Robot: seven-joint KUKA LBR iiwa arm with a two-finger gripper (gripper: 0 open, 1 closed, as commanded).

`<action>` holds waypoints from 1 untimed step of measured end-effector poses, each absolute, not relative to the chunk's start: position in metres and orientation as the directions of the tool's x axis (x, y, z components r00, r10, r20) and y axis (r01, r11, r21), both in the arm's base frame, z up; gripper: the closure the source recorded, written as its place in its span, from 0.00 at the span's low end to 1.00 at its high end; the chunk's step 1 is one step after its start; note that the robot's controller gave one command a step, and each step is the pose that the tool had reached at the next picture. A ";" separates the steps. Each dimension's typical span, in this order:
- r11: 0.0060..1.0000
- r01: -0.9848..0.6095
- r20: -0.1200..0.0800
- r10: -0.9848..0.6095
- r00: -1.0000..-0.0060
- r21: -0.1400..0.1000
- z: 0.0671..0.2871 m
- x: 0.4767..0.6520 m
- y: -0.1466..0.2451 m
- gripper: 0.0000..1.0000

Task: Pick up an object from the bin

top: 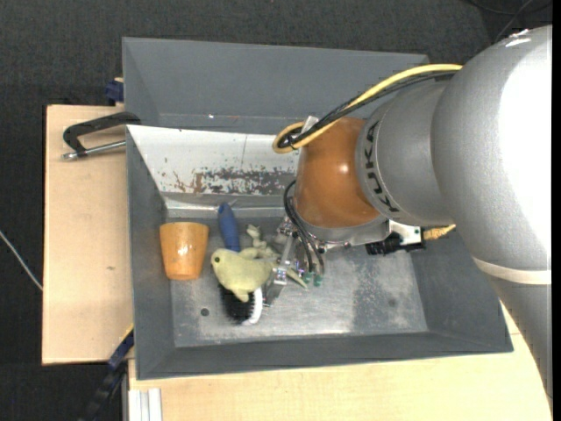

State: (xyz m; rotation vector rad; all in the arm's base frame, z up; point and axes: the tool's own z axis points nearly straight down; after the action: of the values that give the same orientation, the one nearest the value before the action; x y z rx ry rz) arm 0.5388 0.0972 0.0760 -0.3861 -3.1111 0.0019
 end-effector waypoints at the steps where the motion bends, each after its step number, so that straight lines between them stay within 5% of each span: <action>1: 0.969 0.246 -0.002 0.246 -0.969 0.001 0.079 0.541 0.097 1.00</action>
Offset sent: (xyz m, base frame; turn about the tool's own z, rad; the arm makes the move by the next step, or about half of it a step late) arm 0.0000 0.0000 0.0000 0.0000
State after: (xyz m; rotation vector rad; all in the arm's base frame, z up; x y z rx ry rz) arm 0.5413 0.0972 0.0788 -0.3896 -3.1199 -0.0014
